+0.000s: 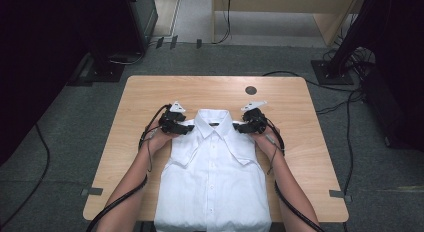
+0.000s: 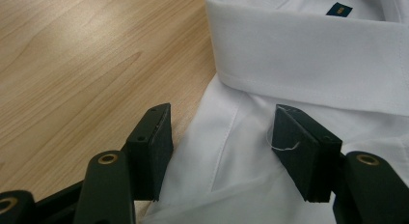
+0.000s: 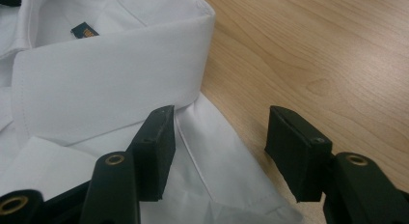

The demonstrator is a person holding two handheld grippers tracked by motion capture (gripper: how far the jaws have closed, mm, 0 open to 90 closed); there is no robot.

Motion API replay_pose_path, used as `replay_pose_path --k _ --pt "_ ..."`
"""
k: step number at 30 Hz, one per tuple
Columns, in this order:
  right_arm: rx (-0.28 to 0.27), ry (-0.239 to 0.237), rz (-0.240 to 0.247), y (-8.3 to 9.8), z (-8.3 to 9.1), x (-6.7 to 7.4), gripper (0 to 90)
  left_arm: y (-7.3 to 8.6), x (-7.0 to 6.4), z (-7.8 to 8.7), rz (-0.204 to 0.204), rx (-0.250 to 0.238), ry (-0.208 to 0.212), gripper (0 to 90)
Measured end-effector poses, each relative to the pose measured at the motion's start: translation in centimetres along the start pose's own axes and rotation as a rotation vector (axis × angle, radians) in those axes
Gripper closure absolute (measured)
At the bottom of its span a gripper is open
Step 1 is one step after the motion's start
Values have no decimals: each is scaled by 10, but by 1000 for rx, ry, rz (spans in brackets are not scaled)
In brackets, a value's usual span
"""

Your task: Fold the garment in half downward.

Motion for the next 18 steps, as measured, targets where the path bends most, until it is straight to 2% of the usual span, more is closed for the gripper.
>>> replay_pose_path --k 7,11,15,18 --pt "-8 -11 1 0 -1 1 480 -1 -1 0 4 -6 5 436" --pt "-19 -18 12 1 0 6 572 0 -3 1 4 -9 9 511" --pt "-23 -31 25 2 1 10 727 -1 -7 3 -5 13 20 647" --pt "-16 -44 37 1 0 15 836 -2 -11 3 5 22 41 773"
Point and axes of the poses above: each handheld gripper's, and its own axes: z roughly backward along the jaws, y roughly out of its underside, x roughly to its left, the point moved 7 cm from there along -z, roughly forward along the jaws, and after that the axes turned 7 degrees about -y, right-handed, at the moved point
